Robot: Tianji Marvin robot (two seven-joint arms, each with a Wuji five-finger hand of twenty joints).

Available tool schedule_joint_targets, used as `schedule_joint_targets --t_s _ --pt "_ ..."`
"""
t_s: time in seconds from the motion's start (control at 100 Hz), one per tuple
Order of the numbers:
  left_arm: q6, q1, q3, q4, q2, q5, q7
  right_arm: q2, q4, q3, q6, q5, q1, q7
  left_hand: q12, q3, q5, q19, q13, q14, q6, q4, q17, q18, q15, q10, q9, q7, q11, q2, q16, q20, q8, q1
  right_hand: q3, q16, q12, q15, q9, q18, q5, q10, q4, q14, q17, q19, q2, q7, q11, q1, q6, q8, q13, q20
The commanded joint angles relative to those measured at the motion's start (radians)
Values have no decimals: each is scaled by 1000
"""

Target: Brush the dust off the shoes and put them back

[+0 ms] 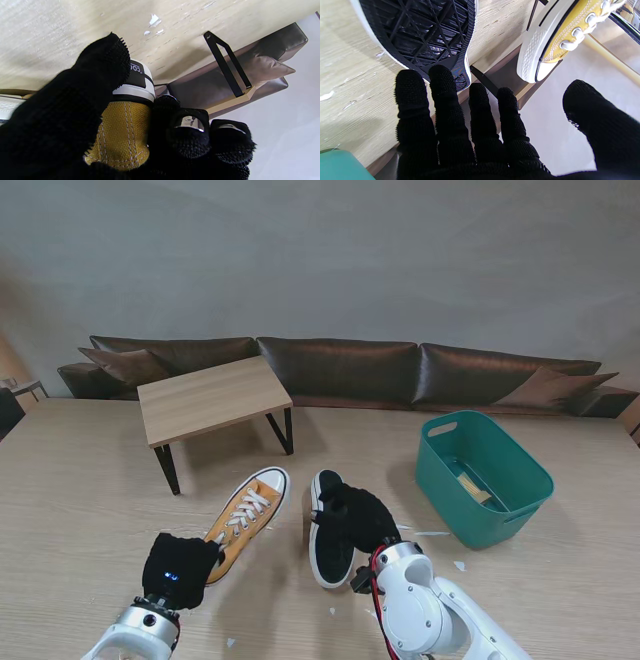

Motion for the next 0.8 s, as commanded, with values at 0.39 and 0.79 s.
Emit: schedule_joint_targets --t_s 0.39,0.79 --pt "-90 -94 -53 -28 -3 -100 30 -5 5 -3 -8 0 3 16 11 113 161 9 27 -40 57 43 31 55 4 -73 111 196 70 194 -16 8 18 114 19 4 -16 13 24 23 -6 15 22 3 -342 27 27 9 5 -29 6 -9 30 9" --pt "-145 -194 -89 10 -10 -221 38 -4 9 -2 -8 2 8 21 18 106 155 4 27 -37 67 44 28 71 3 -69 111 192 66 202 -16 17 28 121 20 4 -16 13 25 23 -7 16 23 6 -343 27 26 9 5 -28 5 -9 30 9"
